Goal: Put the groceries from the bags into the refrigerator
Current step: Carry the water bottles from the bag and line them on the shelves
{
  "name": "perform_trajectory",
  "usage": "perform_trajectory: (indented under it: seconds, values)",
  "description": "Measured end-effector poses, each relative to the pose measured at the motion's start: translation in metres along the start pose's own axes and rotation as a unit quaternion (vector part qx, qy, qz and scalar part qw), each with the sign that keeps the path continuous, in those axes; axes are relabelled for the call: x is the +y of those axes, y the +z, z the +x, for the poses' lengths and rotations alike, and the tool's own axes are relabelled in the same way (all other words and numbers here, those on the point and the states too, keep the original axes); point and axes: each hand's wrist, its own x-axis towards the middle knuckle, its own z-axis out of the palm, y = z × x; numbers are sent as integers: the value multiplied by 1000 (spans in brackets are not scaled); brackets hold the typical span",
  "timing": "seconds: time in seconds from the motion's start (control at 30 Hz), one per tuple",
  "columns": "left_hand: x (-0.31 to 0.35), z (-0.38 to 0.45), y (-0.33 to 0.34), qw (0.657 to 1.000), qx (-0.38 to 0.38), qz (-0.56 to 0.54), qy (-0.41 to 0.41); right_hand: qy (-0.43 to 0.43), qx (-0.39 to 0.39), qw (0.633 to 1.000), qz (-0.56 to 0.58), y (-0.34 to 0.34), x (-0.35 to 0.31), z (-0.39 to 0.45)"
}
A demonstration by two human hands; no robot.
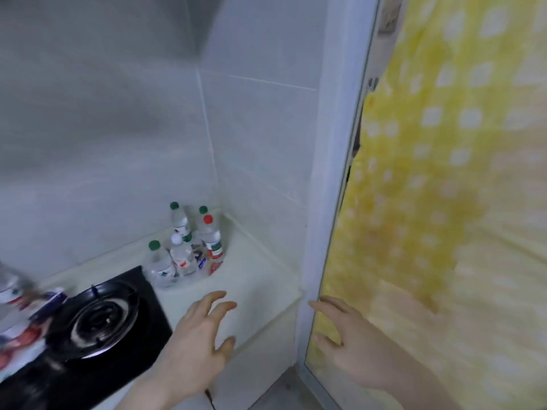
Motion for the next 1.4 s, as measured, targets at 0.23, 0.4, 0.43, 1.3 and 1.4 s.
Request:
perform_trajectory:
  seconds: [0.23, 0.4, 0.43, 1.3, 1.4]
  values:
    - [-102, -13, -41, 996, 7, 31, -89, -71, -21, 997, -12, 38, -75, 91]
    - [-145, 2, -58, 990, 32, 27, -136, -122, -38, 991, -34, 42, -112, 151]
    - [-151, 8, -59, 988, 36, 26, -146, -132, -41, 990, -37, 41, -117, 164]
    - [-259, 189, -30, 933, 11, -11, -361, -249, -138, 949, -131, 95, -193, 456]
    - [-268, 197, -29, 931, -2, -11, -365, -250, -144, 946, -148, 109, -195, 468]
